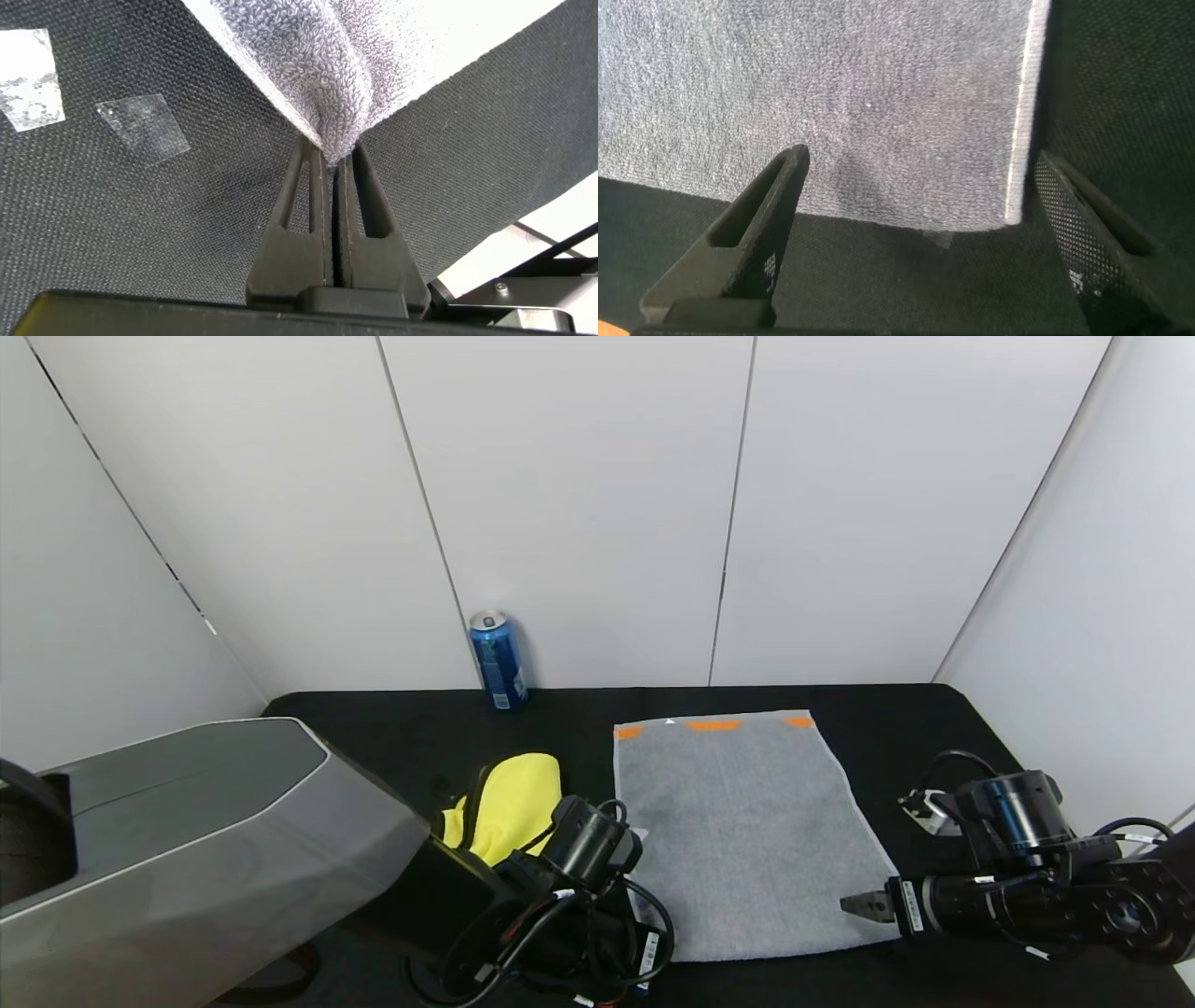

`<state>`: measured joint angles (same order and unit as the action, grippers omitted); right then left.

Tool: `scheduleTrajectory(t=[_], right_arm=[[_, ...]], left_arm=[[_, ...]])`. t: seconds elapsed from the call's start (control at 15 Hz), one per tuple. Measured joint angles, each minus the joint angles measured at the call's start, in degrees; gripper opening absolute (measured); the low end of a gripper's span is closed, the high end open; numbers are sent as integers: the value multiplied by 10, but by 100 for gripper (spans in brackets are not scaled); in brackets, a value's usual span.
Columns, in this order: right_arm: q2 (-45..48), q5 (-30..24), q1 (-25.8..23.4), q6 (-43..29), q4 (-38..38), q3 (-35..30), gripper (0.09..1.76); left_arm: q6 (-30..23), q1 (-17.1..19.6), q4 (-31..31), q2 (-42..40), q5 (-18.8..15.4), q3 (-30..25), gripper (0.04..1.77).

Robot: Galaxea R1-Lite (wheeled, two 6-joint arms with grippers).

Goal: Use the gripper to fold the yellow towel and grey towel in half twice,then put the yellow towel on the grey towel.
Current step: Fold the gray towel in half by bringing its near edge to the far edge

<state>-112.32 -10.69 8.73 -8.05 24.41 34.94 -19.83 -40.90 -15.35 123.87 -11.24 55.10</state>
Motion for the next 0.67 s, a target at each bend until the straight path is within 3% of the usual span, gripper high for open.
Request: scheduleTrajectory(t=[0.67], right_arm=[[-13,-9,14,-2,7,1,171]], left_arm=[[0,0,0,1,0,0,13]])
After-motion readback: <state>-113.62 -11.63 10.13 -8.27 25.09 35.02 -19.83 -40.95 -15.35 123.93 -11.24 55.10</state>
